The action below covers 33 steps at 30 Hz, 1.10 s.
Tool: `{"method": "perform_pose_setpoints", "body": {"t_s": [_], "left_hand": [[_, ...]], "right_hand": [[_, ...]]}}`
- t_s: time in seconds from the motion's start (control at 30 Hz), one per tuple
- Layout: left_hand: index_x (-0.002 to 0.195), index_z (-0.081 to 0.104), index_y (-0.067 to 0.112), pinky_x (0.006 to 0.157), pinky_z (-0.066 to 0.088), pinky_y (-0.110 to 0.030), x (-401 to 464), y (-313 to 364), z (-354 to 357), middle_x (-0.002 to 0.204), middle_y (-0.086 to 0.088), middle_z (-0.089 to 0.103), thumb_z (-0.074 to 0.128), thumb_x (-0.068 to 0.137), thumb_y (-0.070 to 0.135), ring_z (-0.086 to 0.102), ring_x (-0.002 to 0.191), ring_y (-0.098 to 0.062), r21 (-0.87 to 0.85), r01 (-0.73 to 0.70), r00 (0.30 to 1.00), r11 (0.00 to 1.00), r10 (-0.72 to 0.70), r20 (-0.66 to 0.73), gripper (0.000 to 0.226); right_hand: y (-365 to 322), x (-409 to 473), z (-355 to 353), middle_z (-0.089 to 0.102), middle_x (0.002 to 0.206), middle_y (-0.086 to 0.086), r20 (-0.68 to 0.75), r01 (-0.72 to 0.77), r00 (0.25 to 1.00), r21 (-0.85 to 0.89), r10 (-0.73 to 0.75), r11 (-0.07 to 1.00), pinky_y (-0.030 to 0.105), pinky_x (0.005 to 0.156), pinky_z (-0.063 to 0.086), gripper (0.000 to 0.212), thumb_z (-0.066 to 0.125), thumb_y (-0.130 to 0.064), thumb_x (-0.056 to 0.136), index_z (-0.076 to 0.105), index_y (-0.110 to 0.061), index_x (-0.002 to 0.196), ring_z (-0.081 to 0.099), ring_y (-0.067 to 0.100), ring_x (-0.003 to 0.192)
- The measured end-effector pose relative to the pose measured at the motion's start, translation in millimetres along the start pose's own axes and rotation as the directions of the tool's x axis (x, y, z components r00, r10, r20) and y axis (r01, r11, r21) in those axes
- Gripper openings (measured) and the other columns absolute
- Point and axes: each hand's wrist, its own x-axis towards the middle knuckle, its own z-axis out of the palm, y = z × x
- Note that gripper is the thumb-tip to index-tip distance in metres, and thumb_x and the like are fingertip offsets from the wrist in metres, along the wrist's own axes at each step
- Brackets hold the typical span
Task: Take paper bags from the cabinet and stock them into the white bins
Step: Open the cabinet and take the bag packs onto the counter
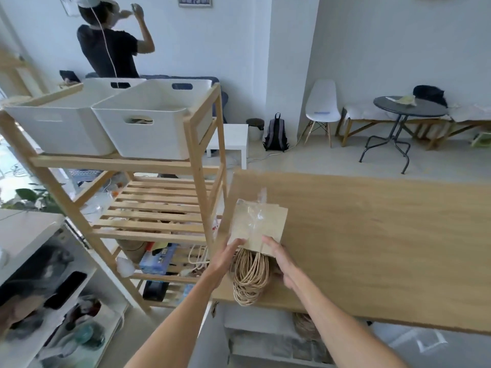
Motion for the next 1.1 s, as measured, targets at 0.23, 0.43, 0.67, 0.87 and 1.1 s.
{"method": "perform_pose_setpoints", "body": {"t_s": [0.23, 0.43, 0.67, 0.87, 1.1], "left_hand": [[0.104, 0.062, 0.033, 0.107, 0.039, -0.043, 26.8, -2.7, -10.0, 0.126, 0.0, 0.055, 0.051, 0.097, 0.045, 0.051, 0.121, -0.021, 0.032, 0.042, 0.998, 0.999, -0.044, 0.041, 0.017], [0.105, 0.057, 0.037, 0.106, 0.037, -0.041, 13.9, 1.4, -7.5, 0.129, 0.001, 0.052, 0.051, 0.097, 0.046, 0.048, 0.12, -0.02, 0.059, 0.043, 0.997, 0.997, -0.047, 0.058, 0.013], [0.146, 0.04, 0.012, 0.099, 0.038, -0.036, -7.1, 14.3, 2.5, 0.149, -0.013, 0.044, 0.046, 0.101, 0.047, 0.044, 0.133, -0.029, 0.18, -0.06, 0.988, 0.982, 0.084, -0.13, 0.057], [0.15, 0.033, 0.018, 0.113, 0.035, -0.047, -59.6, 11.3, 52.8, 0.155, -0.006, 0.037, 0.05, 0.096, 0.05, 0.041, 0.138, -0.026, 0.428, -0.24, 0.857, 0.871, 0.397, -0.327, 0.065], [0.133, 0.049, 0.021, 0.108, 0.035, -0.029, -150.6, -50.2, 164.5, 0.135, 0.005, 0.047, 0.055, 0.096, 0.038, 0.044, 0.127, -0.01, 0.522, -0.47, 0.73, 0.712, 0.646, -0.223, 0.04]], "right_hand": [[-9.8, 9.9, 4.7, 0.061, 0.139, -0.003, 0.026, 0.03, 0.999, -0.061, -0.028, 0.998, 0.037, 0.091, 0.035, 0.095, 0.075, -0.072, 0.065, 0.054, -0.022, 0.143, 0.052, 0.017, 0.118], [-17.5, -2.0, -5.3, 0.03, 0.164, -0.003, 0.126, -0.012, 0.992, -0.116, 0.027, 0.993, 0.046, 0.116, 0.022, 0.09, 0.058, -0.077, 0.081, 0.037, -0.032, 0.156, 0.028, 0.02, 0.149], [-15.9, -21.3, -61.5, 0.013, 0.17, 0.003, 0.113, -0.048, 0.992, -0.119, 0.062, 0.992, 0.058, 0.122, 0.01, 0.089, 0.039, -0.079, 0.09, 0.014, -0.033, 0.162, 0.019, 0.027, 0.154], [-2.2, -57.5, -127.4, 0.035, 0.16, 0.012, 0.15, -0.014, 0.988, -0.175, 0.041, 0.984, 0.052, 0.113, 0.035, 0.074, 0.042, -0.067, 0.097, 0.03, -0.027, 0.158, 0.039, 0.031, 0.142], [59.2, -112.3, -205.3, 0.059, 0.137, 0.014, 0.233, -0.003, 0.971, -0.233, 0.059, 0.972, 0.05, 0.107, 0.044, 0.062, 0.045, -0.063, 0.098, 0.049, -0.022, 0.144, 0.059, 0.03, 0.122]]}}
